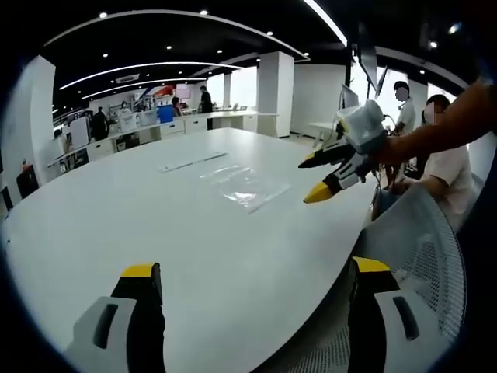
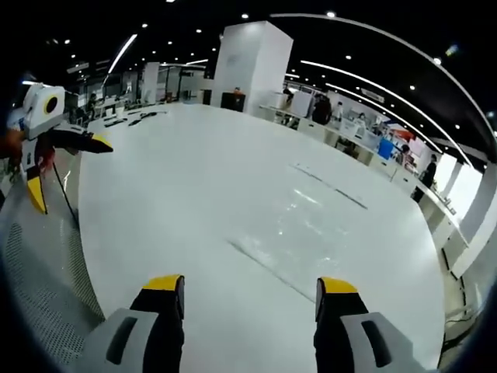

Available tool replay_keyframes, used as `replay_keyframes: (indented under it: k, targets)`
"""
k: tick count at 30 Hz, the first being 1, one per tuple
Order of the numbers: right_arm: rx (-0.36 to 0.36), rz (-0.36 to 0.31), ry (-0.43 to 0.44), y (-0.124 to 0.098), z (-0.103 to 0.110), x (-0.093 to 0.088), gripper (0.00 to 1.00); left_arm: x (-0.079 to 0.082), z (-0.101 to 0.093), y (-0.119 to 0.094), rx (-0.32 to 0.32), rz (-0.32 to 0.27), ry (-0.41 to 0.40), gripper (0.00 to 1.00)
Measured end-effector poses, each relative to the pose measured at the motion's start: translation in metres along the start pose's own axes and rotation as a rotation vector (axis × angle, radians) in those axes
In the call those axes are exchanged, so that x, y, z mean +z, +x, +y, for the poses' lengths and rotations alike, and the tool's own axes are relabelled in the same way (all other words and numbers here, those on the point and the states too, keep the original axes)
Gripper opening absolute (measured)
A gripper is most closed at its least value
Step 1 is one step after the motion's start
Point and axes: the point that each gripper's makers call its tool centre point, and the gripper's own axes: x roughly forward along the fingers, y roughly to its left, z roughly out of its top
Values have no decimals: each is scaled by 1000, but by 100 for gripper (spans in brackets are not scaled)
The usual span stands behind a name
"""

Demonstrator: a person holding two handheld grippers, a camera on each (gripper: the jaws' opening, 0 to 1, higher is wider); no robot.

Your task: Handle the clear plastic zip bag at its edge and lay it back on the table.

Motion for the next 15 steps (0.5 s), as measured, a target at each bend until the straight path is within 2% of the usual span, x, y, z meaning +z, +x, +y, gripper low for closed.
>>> replay_keyframes:
  k: [3,15]
  targets:
    - [-1,-4,11,0,1,0,67,0,0,0,1,0,-1,99]
    - [-8,33,-44,10,-9,-3,62,1,-3,2,-3,7,-1,97]
